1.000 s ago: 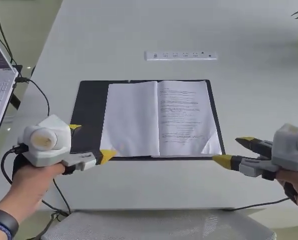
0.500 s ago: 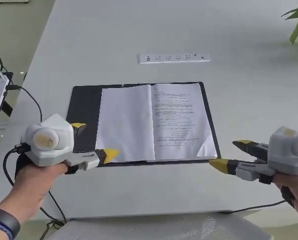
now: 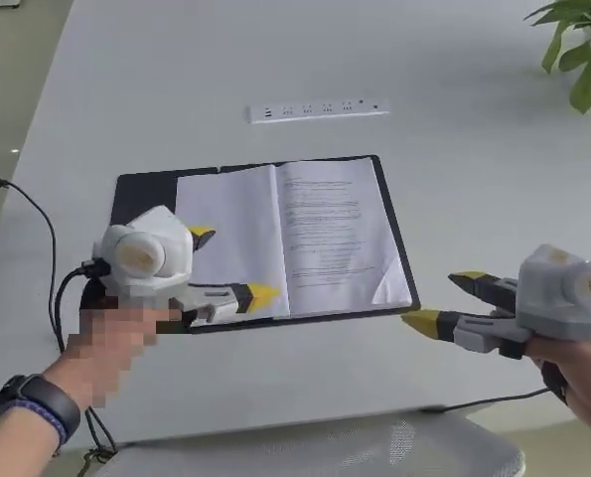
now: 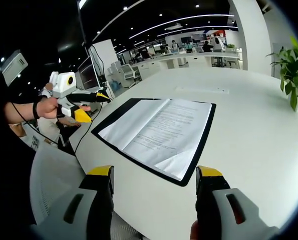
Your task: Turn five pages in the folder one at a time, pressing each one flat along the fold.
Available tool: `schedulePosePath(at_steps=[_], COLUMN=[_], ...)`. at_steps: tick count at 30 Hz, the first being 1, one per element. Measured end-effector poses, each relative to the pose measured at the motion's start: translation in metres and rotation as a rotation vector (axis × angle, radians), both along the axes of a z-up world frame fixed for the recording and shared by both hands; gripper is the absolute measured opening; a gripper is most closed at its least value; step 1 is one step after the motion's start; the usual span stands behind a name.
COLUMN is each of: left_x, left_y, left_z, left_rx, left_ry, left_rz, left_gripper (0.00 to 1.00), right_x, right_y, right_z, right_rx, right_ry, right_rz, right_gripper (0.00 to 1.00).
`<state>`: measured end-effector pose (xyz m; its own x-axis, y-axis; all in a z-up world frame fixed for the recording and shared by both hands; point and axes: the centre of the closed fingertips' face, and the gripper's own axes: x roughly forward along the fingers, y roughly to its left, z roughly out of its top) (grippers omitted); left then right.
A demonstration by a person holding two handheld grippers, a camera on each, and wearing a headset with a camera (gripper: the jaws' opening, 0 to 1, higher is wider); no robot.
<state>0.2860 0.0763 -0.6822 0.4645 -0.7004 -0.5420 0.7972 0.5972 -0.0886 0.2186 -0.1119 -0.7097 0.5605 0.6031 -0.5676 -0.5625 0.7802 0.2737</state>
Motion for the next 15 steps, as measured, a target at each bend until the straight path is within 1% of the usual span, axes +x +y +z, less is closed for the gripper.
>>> schedulePosePath(at_steps=[2, 3, 4, 5, 7, 11, 12, 15], left_x=[0.0, 0.001, 0.0, 0.0, 0.0, 0.002, 0.002, 0.003], left_y=[-0.013, -0.02, -0.025, -0.033, -0.044, -0.064, -0.066, -0.081], left_z=[-0.002, -0.003, -0.004, -0.007, -0.009, -0.012, -0.012, -0.015], left_rx=[-0.005, -0.002, -0.001, 0.0, 0.003, -0.01, -0.011, -0.017], left_ry=[0.009, 0.003, 0.004, 0.016, 0.013, 0.017, 0.019, 0.025], left_rz=[-0.025, -0.044, -0.057, -0.072, -0.091, -0.112, -0.114, -0.126], left_gripper=[0.76, 0.76, 0.75, 0.75, 0.75, 0.74, 0.74, 0.74], right_x=[-0.001, -0.001, -0.001, -0.001, -0.001, -0.001, -0.001, -0.001], right_y=[0.0, 0.0, 0.0, -0.001, -0.002, -0.004, -0.004, -0.006], right_z=[0.0, 0.001, 0.002, 0.002, 0.003, 0.004, 0.004, 0.004], right_rx=[0.0, 0.002, 0.005, 0.01, 0.013, 0.019, 0.02, 0.021], right_ry=[0.001, -0.001, -0.002, -0.002, -0.004, -0.006, -0.006, -0.006], right_rz=[-0.002, -0.005, -0.01, -0.015, -0.022, -0.03, -0.031, -0.036], right_gripper=[0.65, 0.65, 0.65, 0.65, 0.65, 0.65, 0.65, 0.66])
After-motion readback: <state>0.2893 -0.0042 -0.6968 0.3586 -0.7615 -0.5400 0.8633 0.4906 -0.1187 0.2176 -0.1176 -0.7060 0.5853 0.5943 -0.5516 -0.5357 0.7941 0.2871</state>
